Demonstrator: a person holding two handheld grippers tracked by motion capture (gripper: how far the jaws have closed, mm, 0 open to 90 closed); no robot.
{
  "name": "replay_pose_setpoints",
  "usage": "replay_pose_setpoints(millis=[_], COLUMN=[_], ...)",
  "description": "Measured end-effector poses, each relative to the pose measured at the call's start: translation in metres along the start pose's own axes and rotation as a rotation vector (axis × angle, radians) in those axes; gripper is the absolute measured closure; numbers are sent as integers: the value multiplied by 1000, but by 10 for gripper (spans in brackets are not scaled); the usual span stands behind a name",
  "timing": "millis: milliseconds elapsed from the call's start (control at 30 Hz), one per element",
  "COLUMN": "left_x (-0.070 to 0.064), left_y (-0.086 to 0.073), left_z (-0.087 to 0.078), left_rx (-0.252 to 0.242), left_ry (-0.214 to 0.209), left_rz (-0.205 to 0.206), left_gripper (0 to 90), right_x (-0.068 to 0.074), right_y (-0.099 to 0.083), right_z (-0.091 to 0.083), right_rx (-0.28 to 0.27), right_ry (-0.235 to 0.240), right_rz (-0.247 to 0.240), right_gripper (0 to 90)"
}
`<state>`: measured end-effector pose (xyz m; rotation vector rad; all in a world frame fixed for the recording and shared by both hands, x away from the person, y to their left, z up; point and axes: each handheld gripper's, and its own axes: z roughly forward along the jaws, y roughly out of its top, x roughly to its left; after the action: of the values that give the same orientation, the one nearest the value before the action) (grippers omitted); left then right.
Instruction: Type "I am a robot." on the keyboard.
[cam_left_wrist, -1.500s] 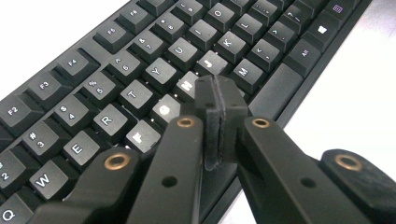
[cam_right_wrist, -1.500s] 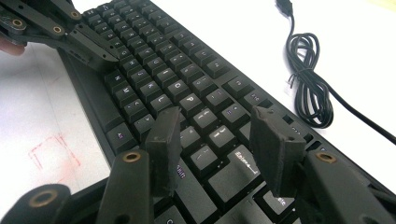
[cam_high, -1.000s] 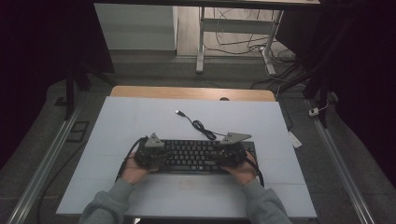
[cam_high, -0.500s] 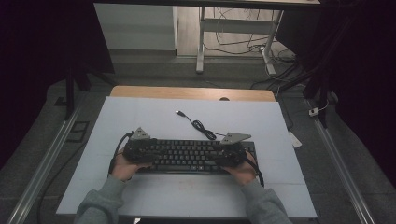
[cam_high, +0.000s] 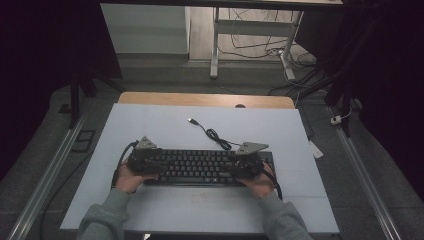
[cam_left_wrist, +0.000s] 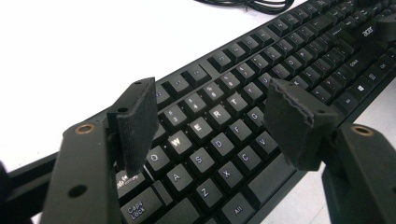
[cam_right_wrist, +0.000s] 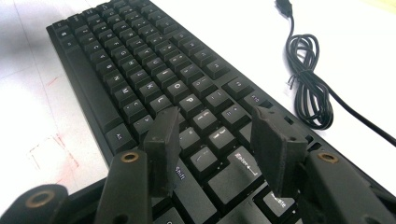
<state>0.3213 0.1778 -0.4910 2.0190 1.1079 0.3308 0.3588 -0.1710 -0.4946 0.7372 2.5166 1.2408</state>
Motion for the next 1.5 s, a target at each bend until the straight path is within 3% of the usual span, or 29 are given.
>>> replay_pose_setpoints(millis=[667, 900, 1133, 1500], left_x=[-2, -3, -3, -4], left_y=[-2, -2, -2, -2], left_z=[-1, 0, 1, 1], left_rx=[15, 21, 25, 28], left_ry=[4, 5, 7, 9], left_rz=[8, 13, 16, 23], left_gripper=[340, 339, 339, 341], right_x=[7, 15, 18, 23], right_y=[12, 24, 27, 31], right_z=[7, 18, 31, 53], right_rx=[-25, -39, 13, 47], right_ry=[-1, 24, 59, 57], right_rz=[12, 5, 2, -17], right_gripper=[545, 679, 893, 894])
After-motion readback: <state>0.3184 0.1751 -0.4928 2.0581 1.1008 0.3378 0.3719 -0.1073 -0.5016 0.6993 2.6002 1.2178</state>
